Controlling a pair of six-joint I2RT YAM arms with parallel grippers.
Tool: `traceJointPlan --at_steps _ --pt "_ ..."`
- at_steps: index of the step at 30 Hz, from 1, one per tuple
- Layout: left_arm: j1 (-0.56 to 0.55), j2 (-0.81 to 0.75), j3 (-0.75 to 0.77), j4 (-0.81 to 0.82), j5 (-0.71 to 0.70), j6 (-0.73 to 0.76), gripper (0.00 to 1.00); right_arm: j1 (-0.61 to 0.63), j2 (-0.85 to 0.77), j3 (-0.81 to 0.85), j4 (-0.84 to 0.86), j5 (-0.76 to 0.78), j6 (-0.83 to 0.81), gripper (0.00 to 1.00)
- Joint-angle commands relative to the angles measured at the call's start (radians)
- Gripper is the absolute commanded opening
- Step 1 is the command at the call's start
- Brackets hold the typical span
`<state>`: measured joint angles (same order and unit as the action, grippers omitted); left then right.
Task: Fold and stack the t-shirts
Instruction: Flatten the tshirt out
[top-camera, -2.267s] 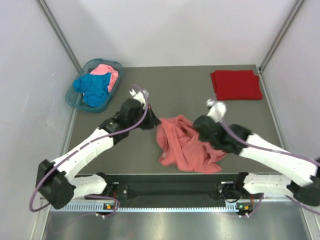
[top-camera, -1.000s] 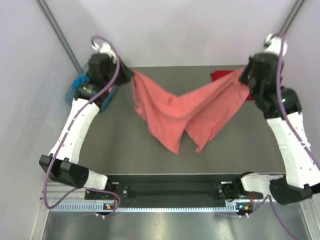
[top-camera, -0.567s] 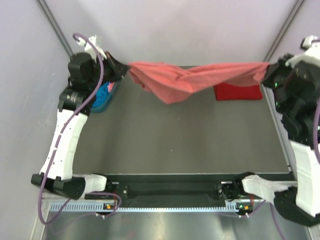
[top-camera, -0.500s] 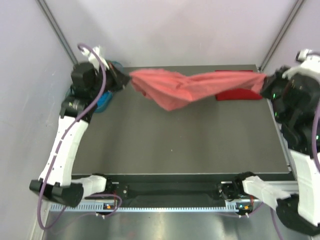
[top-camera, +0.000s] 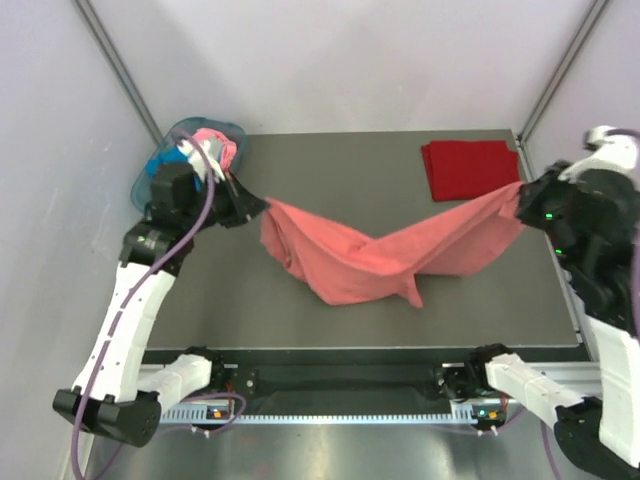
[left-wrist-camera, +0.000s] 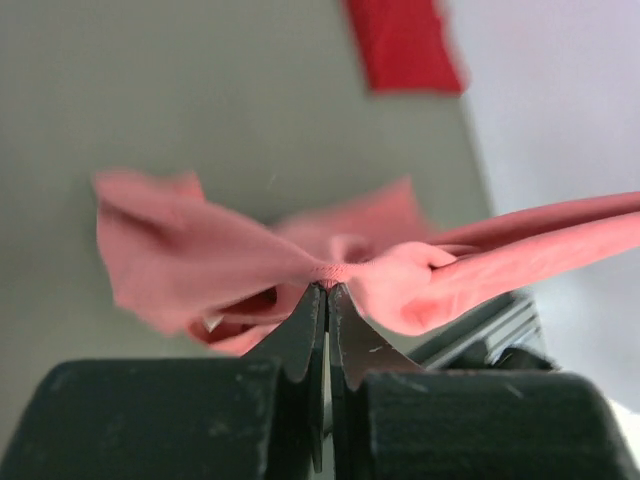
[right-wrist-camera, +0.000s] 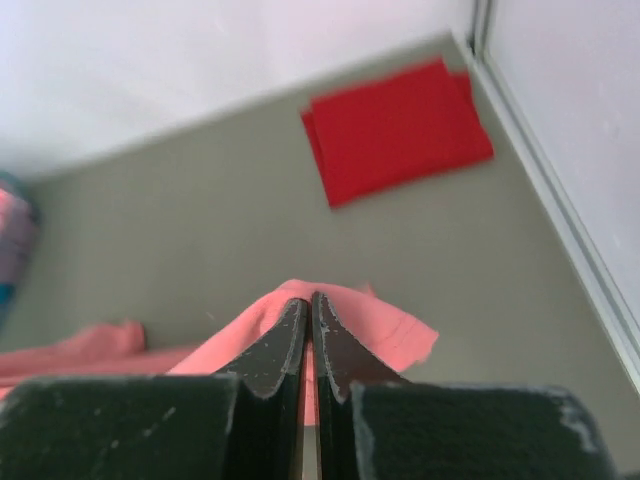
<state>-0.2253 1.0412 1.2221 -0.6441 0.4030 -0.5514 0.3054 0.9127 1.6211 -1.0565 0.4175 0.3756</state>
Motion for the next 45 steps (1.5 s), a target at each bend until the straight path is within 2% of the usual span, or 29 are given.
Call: traceJointPlan --at_steps 1,5,8,12,15,18,21,23,27,28,30,31,33,34,37,39,40,41,45 --pt "0.001 -0.027 0.194 0.009 0.025 0.002 0.0 -0.011 -0.043 0.198 0.023 0.017 -0.003 0.0" --pt "0.001 -0.072 0.264 -0.011 0.069 -0.054 0.0 -0.011 -0.109 0.247 0.026 -0.009 0.008 0.0" --pt "0.001 -0.133 0.246 -0.028 0.099 -0.077 0.0 -0.011 -0.179 0.229 0.033 -0.055 0.029 0.0" --pt "0.001 -0.201 0.249 -0.11 0.062 -0.058 0.0 -0.011 -0.27 0.195 0.029 -0.134 0.065 0.0" --pt "0.001 -0.201 0.257 -0.149 0.046 -0.036 0.0 -0.011 -0.272 0.187 0.027 -0.163 0.057 0.0" --pt "0.001 -0.15 0.191 -0.112 0.045 -0.013 0.0 -0.011 -0.226 0.142 0.076 -0.183 0.002 0.0" --pt "0.003 -0.046 0.081 0.018 0.066 -0.004 0.0 -0.011 -0.125 0.042 0.133 -0.21 -0.055 0.0" --pt "0.004 0.089 0.048 0.078 0.077 -0.008 0.0 -0.011 -0.056 -0.039 0.159 -0.198 -0.078 0.0" --pt "0.007 0.377 0.111 0.144 0.067 0.034 0.0 -0.017 0.119 -0.206 0.352 -0.203 -0.142 0.0" --pt "0.007 0.492 0.132 0.138 0.021 0.054 0.0 -0.031 0.142 -0.283 0.403 -0.265 -0.15 0.0" --pt "0.018 0.606 0.215 0.097 -0.044 0.109 0.0 -0.049 0.23 -0.346 0.479 -0.34 -0.143 0.0" --pt "0.026 0.71 0.302 0.06 -0.109 0.128 0.05 -0.064 0.265 -0.387 0.533 -0.405 -0.136 0.0" --pt "0.037 0.795 0.387 -0.063 -0.176 0.16 0.19 -0.075 0.384 -0.408 0.569 -0.448 -0.119 0.0" --pt "0.035 0.834 0.437 -0.084 -0.231 0.175 0.3 -0.081 0.425 -0.414 0.582 -0.462 -0.116 0.0" --pt "0.02 0.792 0.418 -0.086 -0.27 0.231 0.38 -0.104 0.564 -0.403 0.605 -0.483 -0.109 0.0" --pt "-0.046 0.726 0.366 -0.033 -0.276 0.303 0.4 -0.12 0.642 -0.391 0.615 -0.491 -0.098 0.0" --pt "-0.089 0.645 0.297 -0.016 -0.289 0.333 0.4 -0.136 0.666 -0.383 0.621 -0.505 -0.092 0.0" --pt "-0.191 0.607 0.266 -0.006 -0.308 0.376 0.4 -0.146 0.702 -0.38 0.627 -0.513 -0.081 0.0" --pt "-0.425 0.423 0.098 0.069 -0.241 0.384 0.39 -0.19 0.759 -0.389 0.67 -0.588 -0.063 0.0"
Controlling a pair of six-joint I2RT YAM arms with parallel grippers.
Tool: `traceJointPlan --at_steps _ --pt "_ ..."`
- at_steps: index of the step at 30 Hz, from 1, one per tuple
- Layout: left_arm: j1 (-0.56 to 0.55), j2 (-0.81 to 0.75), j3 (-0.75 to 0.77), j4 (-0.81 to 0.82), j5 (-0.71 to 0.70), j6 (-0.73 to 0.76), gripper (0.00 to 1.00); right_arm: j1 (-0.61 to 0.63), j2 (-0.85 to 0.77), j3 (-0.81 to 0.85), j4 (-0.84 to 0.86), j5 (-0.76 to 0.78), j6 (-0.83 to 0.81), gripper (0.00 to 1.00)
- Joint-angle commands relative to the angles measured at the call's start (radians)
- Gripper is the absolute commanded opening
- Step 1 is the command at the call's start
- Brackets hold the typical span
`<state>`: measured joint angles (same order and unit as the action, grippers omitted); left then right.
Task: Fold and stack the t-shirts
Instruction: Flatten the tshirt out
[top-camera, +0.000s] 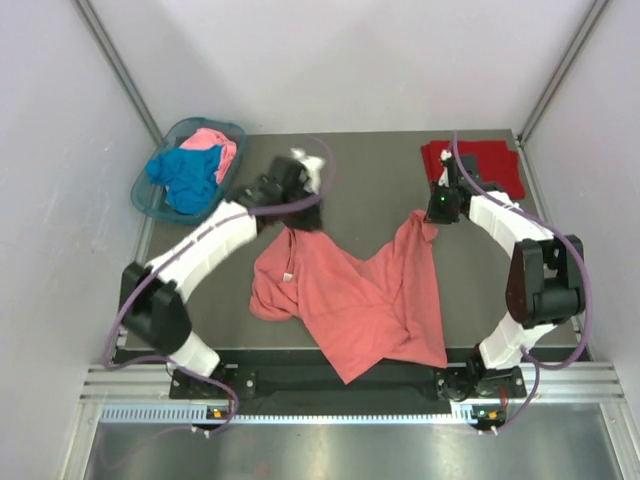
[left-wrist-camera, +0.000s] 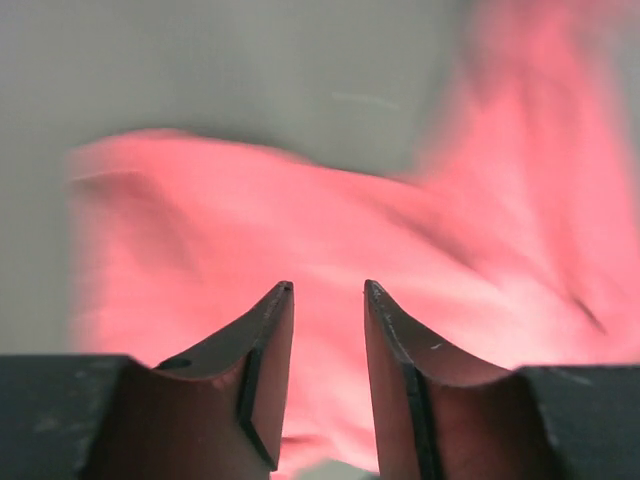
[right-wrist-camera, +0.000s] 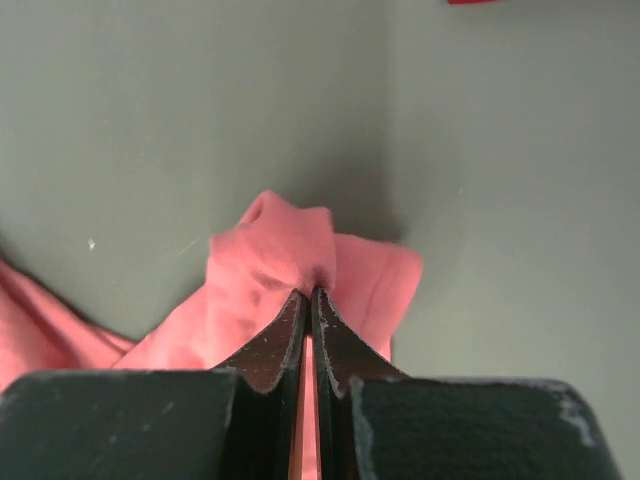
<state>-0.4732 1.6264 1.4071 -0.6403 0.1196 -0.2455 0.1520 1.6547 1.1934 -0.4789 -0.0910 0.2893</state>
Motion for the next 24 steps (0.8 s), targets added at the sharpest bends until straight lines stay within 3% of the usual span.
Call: traceJointPlan --at_steps 1,5,7,14,20,24 --pt "-0.218 -0.189 -0.162 0.071 0.032 0.077 0.38 -0.051 0.022 0.023 0.101 -0.09 0.027 0.0" --pt "-0.462 -0.276 -0.305 0.044 -0.086 0.072 0.38 -0.075 0.008 -0.024 0.137 -0.118 0.03 0.0" --pt "-0.531 -0.292 -0.356 0.028 -0.098 0.055 0.37 -0.084 -0.001 -0.043 0.152 -0.134 0.03 0.0" --pt "-0.838 -0.218 -0.442 0.119 -0.165 -0.035 0.36 -0.088 -0.03 -0.058 0.169 -0.181 0.044 0.0" --pt "-1.022 -0.122 -0.453 0.175 -0.19 -0.09 0.36 -0.092 -0.032 -0.077 0.169 -0.19 0.047 0.0" --pt "-1.088 -0.099 -0.459 0.229 -0.181 -0.116 0.35 -0.098 -0.044 -0.083 0.171 -0.193 0.05 0.0"
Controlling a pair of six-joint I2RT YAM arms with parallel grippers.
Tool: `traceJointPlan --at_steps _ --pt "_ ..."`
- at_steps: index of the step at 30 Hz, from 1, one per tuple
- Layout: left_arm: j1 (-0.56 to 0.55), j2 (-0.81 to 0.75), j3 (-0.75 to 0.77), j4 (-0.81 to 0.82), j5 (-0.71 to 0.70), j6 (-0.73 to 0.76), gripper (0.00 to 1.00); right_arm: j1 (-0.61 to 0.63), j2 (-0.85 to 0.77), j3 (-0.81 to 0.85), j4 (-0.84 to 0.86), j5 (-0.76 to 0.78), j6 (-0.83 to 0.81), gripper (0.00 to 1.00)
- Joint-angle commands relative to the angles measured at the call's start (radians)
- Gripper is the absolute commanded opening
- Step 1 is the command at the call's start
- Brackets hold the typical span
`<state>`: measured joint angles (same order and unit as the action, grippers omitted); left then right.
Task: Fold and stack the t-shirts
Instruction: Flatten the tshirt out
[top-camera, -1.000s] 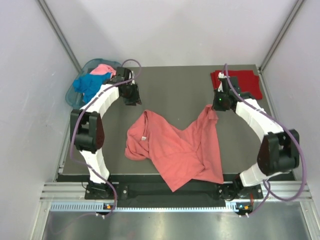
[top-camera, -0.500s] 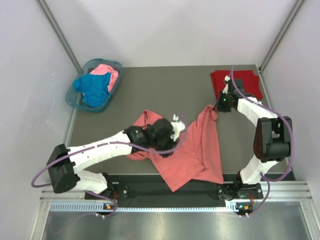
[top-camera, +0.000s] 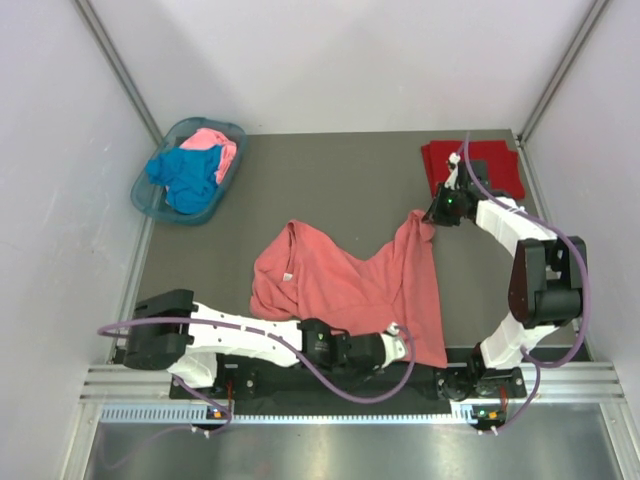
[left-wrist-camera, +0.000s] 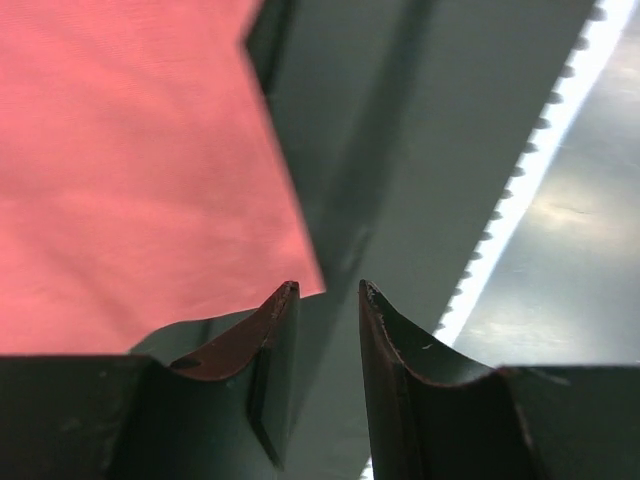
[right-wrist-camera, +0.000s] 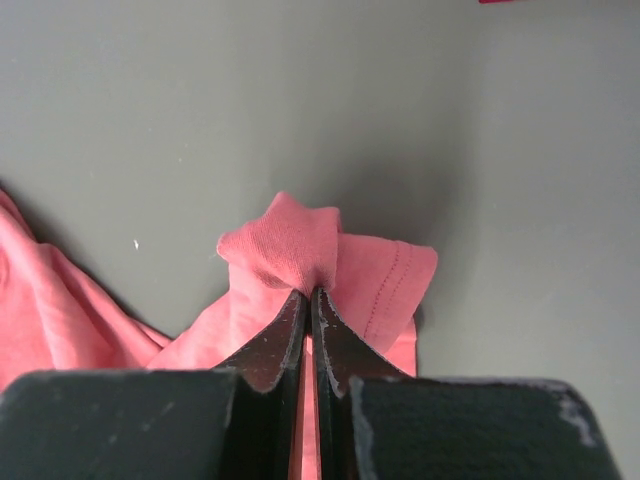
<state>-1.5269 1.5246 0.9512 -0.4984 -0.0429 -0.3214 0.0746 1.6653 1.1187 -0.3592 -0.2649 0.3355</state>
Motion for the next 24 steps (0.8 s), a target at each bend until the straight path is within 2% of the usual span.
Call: traceJointPlan --at_steps 1,5,16,21,24 --pt "-0.05 0.006 -0.006 0.093 -0.018 -0.05 0.35 -0.024 -0.062 -0.01 0.049 -0.02 0.004 0.0" --pt "-0.076 0.022 -0.041 0.132 -0.006 -0.07 0.35 -0.035 -0.082 -0.023 0.051 -0.028 0.005 0.0" --pt "-0.095 0.039 -0.084 0.146 -0.144 -0.088 0.35 -0.045 -0.121 -0.049 0.049 -0.039 0.007 0.0" --pt "-0.095 0.072 -0.098 0.158 -0.134 -0.091 0.35 -0.05 -0.131 -0.059 0.051 -0.037 0.005 0.0" --pt "-0.095 0.086 -0.103 0.169 -0.13 -0.091 0.3 -0.056 -0.133 -0.06 0.049 -0.039 0.004 0.0"
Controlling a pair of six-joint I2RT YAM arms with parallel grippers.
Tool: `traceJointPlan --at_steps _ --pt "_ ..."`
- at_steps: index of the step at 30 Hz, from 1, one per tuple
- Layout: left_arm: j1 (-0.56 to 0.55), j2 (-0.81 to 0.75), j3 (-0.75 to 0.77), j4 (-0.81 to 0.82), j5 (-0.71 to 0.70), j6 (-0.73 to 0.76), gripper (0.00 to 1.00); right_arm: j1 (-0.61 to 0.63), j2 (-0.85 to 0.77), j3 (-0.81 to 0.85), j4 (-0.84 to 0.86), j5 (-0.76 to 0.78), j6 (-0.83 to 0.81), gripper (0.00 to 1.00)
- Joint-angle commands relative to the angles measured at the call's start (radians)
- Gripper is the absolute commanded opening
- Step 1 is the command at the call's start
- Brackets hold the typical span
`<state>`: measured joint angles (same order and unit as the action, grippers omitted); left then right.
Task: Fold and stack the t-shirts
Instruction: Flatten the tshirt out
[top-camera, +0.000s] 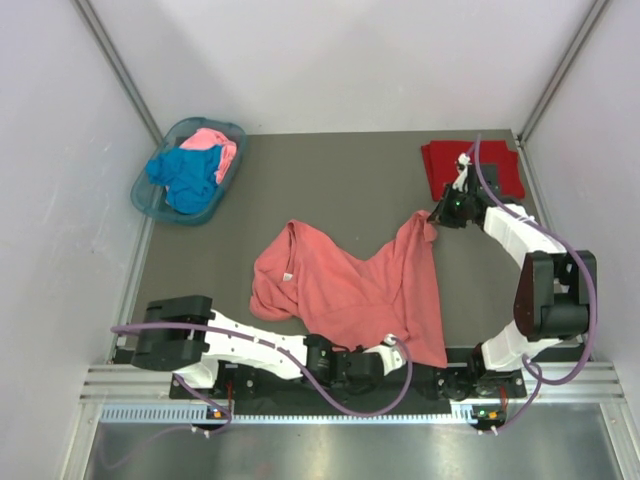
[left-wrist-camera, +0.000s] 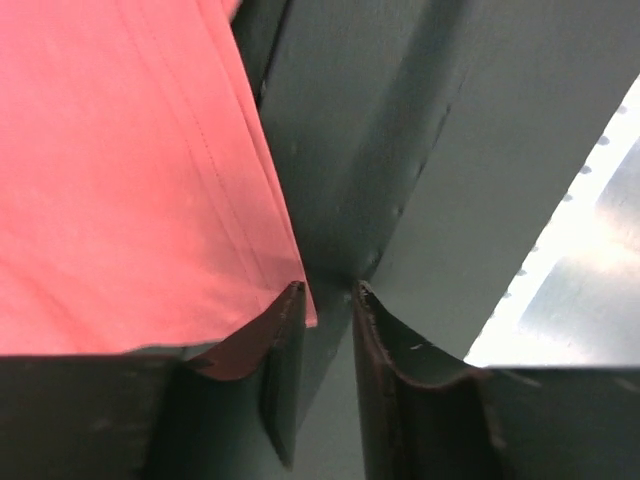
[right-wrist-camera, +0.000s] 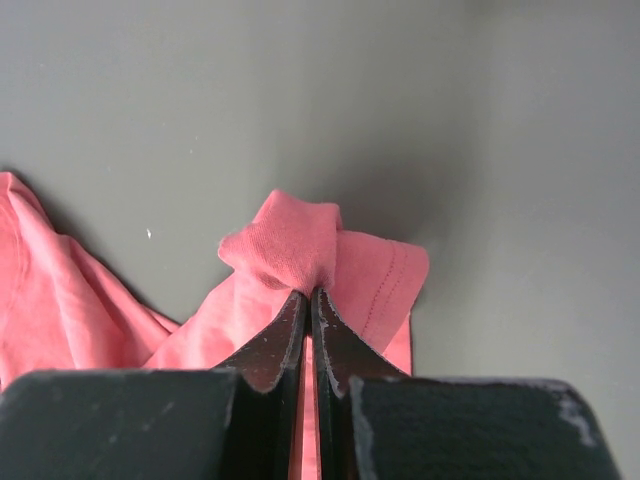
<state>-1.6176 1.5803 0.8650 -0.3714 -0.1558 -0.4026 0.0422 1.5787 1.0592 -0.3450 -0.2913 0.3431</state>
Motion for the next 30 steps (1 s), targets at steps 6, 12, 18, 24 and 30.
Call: traceJointPlan --at_steps 6,12,18,24,30 --pt "-0.004 0.03 0.043 -0.038 -0.082 -0.012 0.0 -0.024 -0.049 -0.001 0.038 -0.017 -0.003 0.0" --pt "0.007 -0.046 0.143 -0.311 -0.425 -0.108 0.0 -0.028 -0.069 -0.005 0.031 -0.014 -0.003 0.0" --pt "0.094 -0.25 0.138 -0.348 -0.313 -0.064 0.0 -0.031 -0.092 0.005 0.0 0.011 0.017 0.0" --pt "0.091 -0.338 -0.001 -0.176 -0.039 0.025 0.33 -0.03 -0.089 -0.007 0.003 -0.008 0.017 0.0" --pt "0.093 -0.278 -0.027 -0.13 0.024 0.086 0.41 -0.03 -0.098 -0.007 0.006 -0.009 0.013 0.0"
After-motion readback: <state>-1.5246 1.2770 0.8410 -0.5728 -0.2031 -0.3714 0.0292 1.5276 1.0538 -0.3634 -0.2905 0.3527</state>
